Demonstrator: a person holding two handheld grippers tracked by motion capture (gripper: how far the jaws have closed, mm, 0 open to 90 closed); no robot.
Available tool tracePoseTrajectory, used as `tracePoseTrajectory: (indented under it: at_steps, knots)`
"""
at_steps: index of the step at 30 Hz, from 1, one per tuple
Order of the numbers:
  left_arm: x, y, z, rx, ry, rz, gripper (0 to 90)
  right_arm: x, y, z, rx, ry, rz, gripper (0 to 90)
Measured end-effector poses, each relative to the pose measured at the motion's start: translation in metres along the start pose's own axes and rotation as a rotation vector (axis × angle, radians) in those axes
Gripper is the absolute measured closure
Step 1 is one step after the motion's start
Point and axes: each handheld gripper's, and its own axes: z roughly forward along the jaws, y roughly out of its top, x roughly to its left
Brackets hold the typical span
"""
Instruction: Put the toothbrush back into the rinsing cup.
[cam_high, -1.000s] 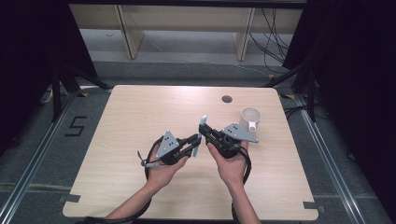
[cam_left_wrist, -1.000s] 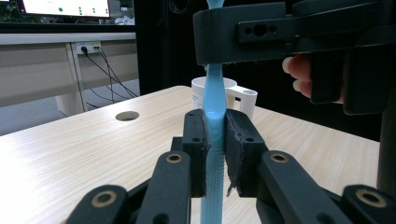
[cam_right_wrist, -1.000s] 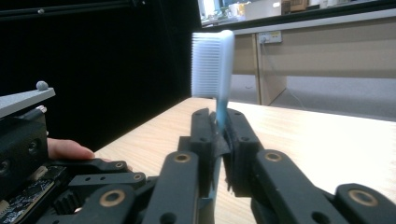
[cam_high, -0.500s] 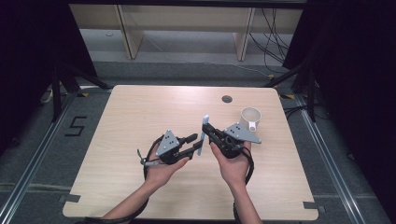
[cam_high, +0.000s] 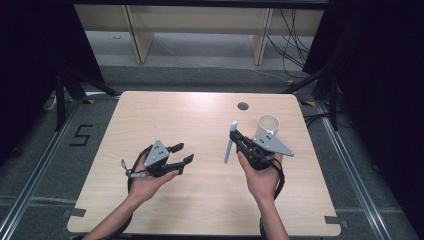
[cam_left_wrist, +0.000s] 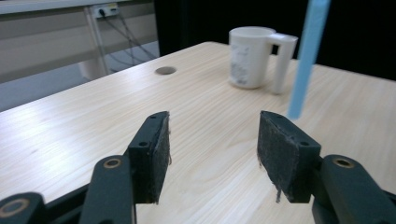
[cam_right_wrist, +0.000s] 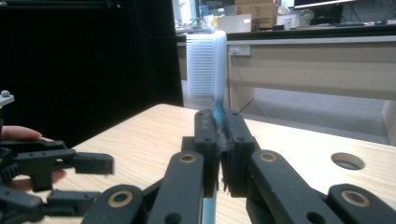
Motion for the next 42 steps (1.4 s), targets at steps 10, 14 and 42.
tracePoseTrajectory:
  at_steps: [10,14,42]
  knots:
    - [0.026,-0.025,-0.028,0.012,0.091,-0.101,42.8,-0.014,0.006,-0.012,0.006,-0.043,-0.029,86.6]
    - [0.030,-0.034,-0.033,0.010,0.113,-0.147,42.3,-0.018,0.003,-0.014,-0.004,-0.050,-0.013,86.6]
    - [0.030,-0.057,-0.051,-0.071,0.188,-0.147,37.3,-0.035,0.015,-0.032,-0.011,-0.136,-0.025,86.4]
